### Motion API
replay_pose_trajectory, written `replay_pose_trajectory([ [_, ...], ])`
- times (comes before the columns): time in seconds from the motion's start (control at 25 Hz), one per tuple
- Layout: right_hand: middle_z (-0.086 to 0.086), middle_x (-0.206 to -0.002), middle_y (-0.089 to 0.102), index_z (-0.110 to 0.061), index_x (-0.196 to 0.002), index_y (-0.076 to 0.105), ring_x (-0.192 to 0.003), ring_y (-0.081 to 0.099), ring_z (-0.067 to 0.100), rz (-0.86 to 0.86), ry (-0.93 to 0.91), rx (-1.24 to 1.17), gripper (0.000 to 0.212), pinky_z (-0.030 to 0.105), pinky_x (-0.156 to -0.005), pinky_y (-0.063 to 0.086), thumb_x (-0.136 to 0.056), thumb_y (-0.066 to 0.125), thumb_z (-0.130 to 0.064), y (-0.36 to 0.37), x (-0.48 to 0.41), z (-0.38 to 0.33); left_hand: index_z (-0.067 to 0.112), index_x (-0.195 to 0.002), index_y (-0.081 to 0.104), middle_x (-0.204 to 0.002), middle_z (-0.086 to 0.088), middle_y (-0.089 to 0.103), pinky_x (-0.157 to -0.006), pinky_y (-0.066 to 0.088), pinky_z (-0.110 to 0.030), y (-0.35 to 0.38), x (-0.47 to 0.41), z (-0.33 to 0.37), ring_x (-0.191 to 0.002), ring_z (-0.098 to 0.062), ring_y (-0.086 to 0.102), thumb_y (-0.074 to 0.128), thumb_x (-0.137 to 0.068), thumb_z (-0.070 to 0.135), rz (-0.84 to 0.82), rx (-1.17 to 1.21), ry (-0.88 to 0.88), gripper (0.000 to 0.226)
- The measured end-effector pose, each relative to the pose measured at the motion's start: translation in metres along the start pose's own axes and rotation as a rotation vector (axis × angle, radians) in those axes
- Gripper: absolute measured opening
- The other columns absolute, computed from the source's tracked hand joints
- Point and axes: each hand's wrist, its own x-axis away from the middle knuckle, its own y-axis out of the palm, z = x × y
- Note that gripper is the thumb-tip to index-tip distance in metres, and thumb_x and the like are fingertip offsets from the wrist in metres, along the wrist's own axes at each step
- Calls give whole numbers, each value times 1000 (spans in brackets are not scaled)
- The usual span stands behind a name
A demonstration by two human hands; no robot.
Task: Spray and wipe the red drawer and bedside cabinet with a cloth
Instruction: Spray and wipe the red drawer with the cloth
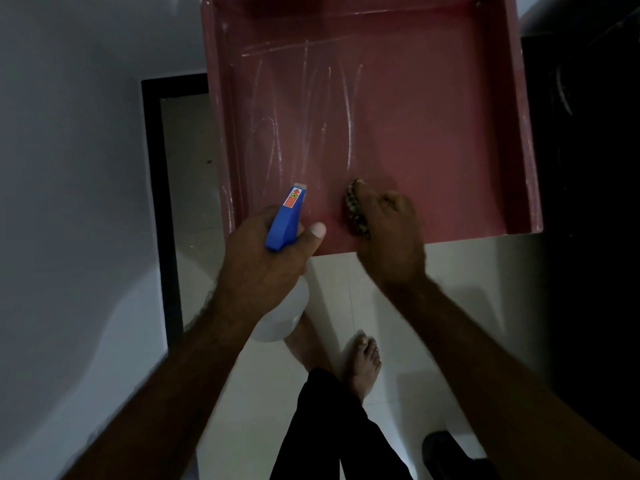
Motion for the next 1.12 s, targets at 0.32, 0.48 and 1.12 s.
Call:
replay_pose_trajectory([
  [0.32, 10, -136, 66, -12, -146, 56, -119, 57, 37, -31, -78, -31, 61, 54, -88, 52, -86, 55, -12, 12, -3, -30, 15, -89, 61, -81, -15, 70, -69, 53, -24, 0, -10, 0, -79, -29, 71, 69, -91, 44, 0, -76, 9, 30],
  [0.48, 12, -134, 67, -12, -150, 53, -119, 54, 39, 28, 69, -7, 70, 50, -95, 48, -81, 42, -20, -2, -12, 0, 11, -93, 64, -79, -14, 70, -66, 53, -19, -2, -12, 0, -76, -26, 71, 71, -91, 45, 30, -69, 17, 35],
  [1.12, 9, -143, 62, -14, -154, 48, -126, 51, 39, -2, 147, -16, 85, 56, -99, 47, -72, 63, 5, 4, -22, -15, 10, -86, 61, -76, -15, 69, -63, 52, -19, -6, -24, 6, -73, -28, 70, 70, -92, 42, 17, -120, 44, 34],
])
